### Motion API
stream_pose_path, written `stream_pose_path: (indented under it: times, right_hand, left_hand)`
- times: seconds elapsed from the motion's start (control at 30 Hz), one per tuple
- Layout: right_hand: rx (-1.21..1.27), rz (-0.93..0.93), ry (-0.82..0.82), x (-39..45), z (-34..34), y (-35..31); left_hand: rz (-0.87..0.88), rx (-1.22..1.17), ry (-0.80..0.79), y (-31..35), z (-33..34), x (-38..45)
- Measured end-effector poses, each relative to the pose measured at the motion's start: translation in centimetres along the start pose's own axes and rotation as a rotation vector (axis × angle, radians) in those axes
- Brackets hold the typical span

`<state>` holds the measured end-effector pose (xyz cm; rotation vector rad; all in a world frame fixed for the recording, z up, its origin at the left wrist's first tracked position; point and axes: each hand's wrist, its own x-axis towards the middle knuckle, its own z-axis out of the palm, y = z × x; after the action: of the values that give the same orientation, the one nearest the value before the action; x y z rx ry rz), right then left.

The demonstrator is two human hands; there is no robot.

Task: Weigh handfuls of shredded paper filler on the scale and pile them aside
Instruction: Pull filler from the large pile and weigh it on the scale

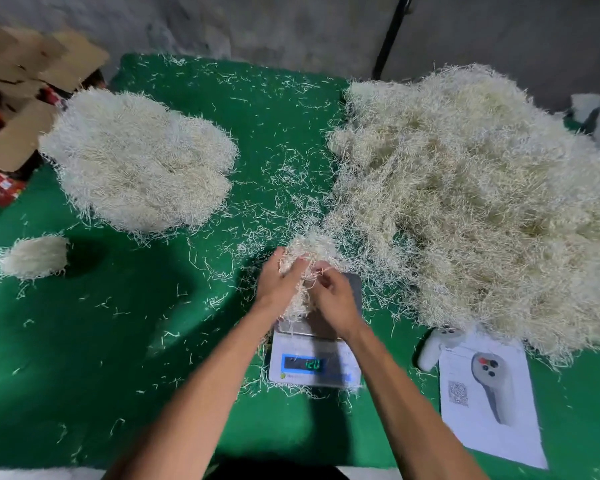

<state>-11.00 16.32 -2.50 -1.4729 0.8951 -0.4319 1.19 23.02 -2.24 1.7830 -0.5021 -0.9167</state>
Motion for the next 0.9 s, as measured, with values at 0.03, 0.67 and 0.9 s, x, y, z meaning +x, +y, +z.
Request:
stream_pose_path:
  times: [0.03,0.67,0.9]
  right_hand:
    - [0.038,0.014,0.020,0.6,-0.6,-0.6]
    - [-0.222,0.253,0.371,13.4,-16.4,-5.6]
    - [-1.304,0.211,0.257,9.2,-14.7,-5.0]
  left_hand:
    - [0.015,-0.003,0.003,0.0,-0.4,0.6]
    - [-0.126,0.171,-0.024,0.4,-2.4,2.0]
    - [-0.134,0.070,0.023,0.4,1.6,1.5]
